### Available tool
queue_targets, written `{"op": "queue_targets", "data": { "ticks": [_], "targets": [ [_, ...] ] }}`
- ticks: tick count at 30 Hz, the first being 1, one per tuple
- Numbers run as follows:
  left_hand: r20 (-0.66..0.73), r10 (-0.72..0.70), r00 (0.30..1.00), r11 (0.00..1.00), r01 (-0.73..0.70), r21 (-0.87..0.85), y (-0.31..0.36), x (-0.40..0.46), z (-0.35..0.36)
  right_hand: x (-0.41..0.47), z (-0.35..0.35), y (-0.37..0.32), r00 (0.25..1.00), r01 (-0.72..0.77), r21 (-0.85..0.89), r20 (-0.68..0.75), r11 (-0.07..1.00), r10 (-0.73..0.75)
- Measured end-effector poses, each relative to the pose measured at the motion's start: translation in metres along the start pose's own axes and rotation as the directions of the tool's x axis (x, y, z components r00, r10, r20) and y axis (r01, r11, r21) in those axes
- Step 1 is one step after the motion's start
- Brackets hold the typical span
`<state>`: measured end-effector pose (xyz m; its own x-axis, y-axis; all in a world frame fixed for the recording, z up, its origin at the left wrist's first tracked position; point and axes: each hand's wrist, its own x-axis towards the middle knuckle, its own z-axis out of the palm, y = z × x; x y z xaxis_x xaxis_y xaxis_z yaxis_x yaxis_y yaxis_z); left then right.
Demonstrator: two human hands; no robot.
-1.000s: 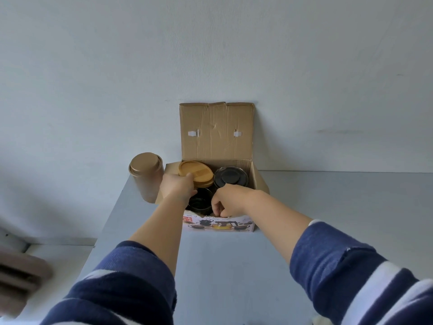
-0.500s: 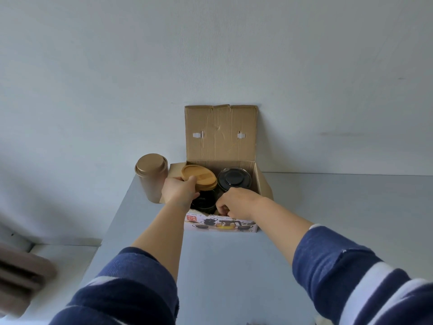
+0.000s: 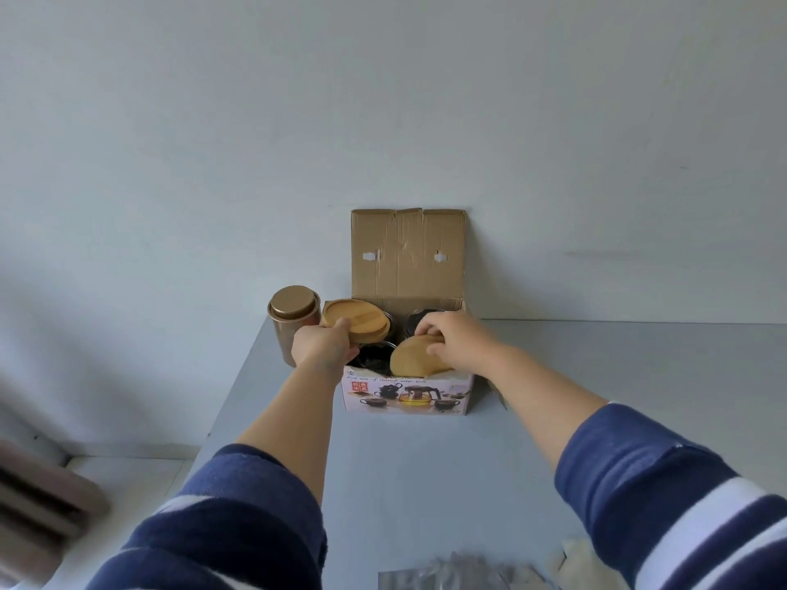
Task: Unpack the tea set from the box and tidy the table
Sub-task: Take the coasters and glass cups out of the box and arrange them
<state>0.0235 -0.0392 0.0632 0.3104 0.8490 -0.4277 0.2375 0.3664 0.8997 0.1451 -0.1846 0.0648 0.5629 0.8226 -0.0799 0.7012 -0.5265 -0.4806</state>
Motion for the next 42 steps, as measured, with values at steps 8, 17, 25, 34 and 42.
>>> {"op": "queue_targets", "data": {
  "ticks": [8, 17, 25, 34, 42],
  "targets": [
    [0.073, -0.023, 0.997, 1.0, 0.023, 0.004, -0.002, -0.046, 0.012, -0.064, -0.02, 0.019, 0.926, 0.02, 0.12, -0.377, 0.993, 0.027],
    [0.273, 0.006, 0.962, 0.999, -0.016, 0.033, -0.015, -0.087, 0.118, -0.124, -0.067, 0.123, 0.839, -0.244, -0.148, -0.528, 0.958, 0.131],
    [0.276, -0.067, 0.959, 0.993, 0.038, 0.108, -0.074, -0.095, 0.248, -0.119, -0.073, 0.277, 0.848, -0.32, -0.198, -0.496, 0.927, 0.187],
    [0.143, -0.134, 0.981, 0.976, 0.106, 0.191, -0.147, -0.07, 0.341, -0.066, -0.055, 0.399, 0.871, -0.146, -0.464, -0.48, 0.874, -0.109],
    [0.071, 0.001, 0.997, 0.921, -0.029, 0.388, -0.145, -0.053, 0.392, -0.05, -0.054, 0.462, 0.892, -0.126, -0.316, -0.451, 0.941, -0.032]
  ]
}}
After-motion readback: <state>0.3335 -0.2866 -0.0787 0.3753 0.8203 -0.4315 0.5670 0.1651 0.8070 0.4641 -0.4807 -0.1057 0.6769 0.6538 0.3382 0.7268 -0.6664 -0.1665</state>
